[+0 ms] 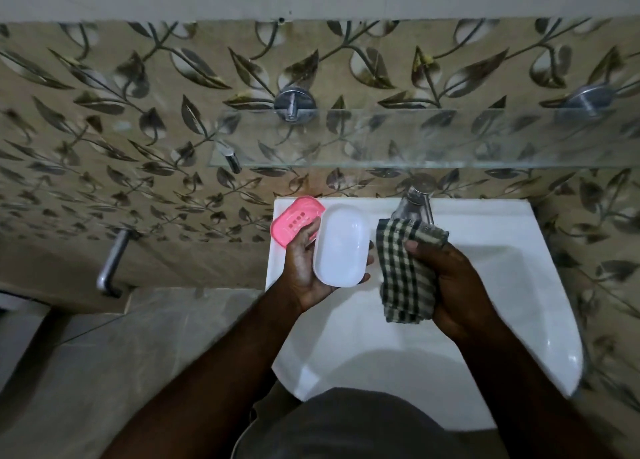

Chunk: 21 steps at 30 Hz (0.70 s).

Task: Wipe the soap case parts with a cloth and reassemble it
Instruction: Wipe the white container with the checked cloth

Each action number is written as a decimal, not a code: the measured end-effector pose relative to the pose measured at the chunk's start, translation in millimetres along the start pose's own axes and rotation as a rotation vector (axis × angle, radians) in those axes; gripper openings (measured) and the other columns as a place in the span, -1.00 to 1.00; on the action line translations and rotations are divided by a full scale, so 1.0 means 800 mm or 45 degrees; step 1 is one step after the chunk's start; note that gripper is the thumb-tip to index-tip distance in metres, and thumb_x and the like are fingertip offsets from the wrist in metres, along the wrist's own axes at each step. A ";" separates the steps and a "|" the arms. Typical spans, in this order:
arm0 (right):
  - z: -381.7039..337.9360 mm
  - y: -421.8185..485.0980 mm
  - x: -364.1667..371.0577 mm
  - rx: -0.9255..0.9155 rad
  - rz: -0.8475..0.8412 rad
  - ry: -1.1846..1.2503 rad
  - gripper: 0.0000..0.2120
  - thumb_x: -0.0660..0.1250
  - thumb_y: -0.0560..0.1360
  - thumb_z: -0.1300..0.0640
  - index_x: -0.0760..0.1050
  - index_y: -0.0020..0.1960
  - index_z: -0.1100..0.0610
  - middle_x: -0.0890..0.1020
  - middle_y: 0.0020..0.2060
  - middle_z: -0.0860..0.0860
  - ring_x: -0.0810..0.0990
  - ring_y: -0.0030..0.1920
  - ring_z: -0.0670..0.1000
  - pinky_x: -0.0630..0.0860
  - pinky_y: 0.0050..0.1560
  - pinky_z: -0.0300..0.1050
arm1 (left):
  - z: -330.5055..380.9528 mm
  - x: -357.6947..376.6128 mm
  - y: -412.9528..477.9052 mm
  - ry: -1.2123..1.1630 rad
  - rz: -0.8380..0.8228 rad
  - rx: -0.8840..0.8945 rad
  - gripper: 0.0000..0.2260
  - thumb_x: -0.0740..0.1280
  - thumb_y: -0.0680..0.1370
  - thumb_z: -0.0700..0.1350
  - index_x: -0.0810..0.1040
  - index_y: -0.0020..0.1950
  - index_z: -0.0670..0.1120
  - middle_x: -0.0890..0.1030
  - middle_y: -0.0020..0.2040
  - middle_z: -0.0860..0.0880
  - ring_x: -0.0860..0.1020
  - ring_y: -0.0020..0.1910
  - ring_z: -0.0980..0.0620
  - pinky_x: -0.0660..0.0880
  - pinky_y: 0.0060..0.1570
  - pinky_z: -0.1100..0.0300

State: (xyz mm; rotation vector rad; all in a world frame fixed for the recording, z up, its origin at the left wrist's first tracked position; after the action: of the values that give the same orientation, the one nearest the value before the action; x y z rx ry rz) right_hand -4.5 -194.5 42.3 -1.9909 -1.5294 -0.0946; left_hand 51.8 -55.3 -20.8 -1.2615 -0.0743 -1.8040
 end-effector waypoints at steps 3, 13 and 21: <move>-0.011 -0.001 0.001 -0.010 -0.024 0.003 -0.70 0.27 0.49 0.19 0.57 0.18 0.23 0.69 0.01 0.21 0.68 -0.05 0.20 0.60 -0.01 0.21 | -0.003 -0.001 0.002 -0.056 -0.070 -0.071 -0.40 0.04 0.53 0.25 0.58 0.26 -0.14 0.59 0.14 -0.27 0.59 0.02 -0.27 0.48 0.02 -0.11; 0.017 0.003 0.038 0.033 0.028 -0.337 -0.79 0.36 0.49 0.30 0.60 0.12 0.26 0.70 -0.01 0.22 0.69 0.01 0.20 0.64 -0.06 0.00 | -0.012 -0.012 0.010 -0.057 -0.003 -0.113 -0.29 0.17 0.48 0.34 0.39 0.45 -0.12 0.50 0.32 -0.21 0.52 0.22 -0.17 0.49 0.17 -0.06; 0.047 0.029 0.100 0.041 0.087 -0.281 -0.86 0.30 0.54 0.27 0.62 0.02 0.24 0.71 -0.13 0.19 0.70 -0.11 0.17 0.63 -0.04 0.14 | -0.002 -0.019 -0.005 0.170 -0.031 -0.188 -0.39 0.16 0.49 0.31 0.55 0.29 -0.12 0.63 0.16 -0.22 0.62 0.09 -0.16 0.54 0.08 -0.05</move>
State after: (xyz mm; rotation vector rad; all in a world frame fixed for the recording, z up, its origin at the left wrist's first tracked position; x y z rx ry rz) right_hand 30.5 -110.8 35.0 -2.0814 -1.5838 0.1820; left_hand 48.9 -44.3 -31.4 -1.2422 0.1209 -1.9389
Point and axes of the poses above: each hand's wrist, its own y-axis towards the middle knuckle, its own x-axis out of the palm, z = x × y, the point moved 10 cm from there along y, towards the middle knuckle
